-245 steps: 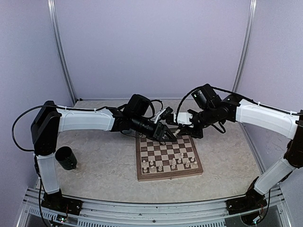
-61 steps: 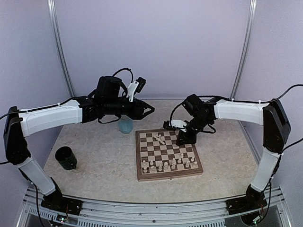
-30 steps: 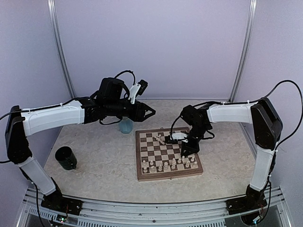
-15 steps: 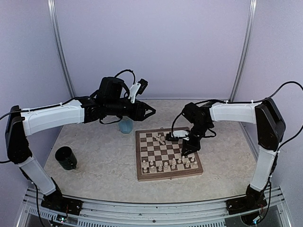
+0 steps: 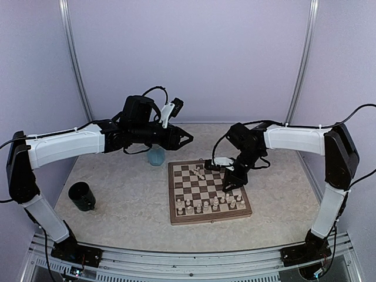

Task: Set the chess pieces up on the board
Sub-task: Adjust the pawn at g2.

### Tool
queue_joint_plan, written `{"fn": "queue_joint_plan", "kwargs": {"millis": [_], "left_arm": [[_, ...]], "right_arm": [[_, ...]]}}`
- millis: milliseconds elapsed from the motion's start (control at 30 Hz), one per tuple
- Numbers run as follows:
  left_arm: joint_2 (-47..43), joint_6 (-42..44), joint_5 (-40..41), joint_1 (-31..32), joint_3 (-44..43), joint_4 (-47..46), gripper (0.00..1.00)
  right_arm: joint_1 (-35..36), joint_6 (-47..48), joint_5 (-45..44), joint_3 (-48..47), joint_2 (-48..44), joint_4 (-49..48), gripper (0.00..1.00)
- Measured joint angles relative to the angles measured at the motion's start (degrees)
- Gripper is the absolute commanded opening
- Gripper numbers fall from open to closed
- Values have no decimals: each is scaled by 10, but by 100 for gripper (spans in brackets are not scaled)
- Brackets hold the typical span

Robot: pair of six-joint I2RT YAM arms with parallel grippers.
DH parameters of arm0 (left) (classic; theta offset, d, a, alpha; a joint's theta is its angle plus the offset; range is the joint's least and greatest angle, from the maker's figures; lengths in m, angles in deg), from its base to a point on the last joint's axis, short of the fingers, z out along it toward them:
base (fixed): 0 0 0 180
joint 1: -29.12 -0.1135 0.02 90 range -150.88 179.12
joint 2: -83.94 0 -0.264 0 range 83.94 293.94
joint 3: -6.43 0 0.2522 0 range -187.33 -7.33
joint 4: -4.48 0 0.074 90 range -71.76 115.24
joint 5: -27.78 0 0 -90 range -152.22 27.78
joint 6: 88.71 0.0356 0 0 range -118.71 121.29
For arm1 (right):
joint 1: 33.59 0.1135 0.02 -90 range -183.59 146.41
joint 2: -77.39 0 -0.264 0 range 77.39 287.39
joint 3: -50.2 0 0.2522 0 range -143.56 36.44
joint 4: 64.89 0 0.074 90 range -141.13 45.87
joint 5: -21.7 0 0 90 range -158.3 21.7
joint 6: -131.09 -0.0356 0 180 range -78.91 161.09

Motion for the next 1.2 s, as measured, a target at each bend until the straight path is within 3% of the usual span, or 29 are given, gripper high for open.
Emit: {"fn": "queue_joint_plan", "kwargs": {"millis": [1033, 1200], "left_arm": [[0, 0, 0, 3, 0, 0, 50], [0, 0, 0, 4, 0, 0, 50]], "right_arm": [[5, 7, -17, 8, 15, 43, 13], [5, 8, -18, 10, 14, 43, 15]]}}
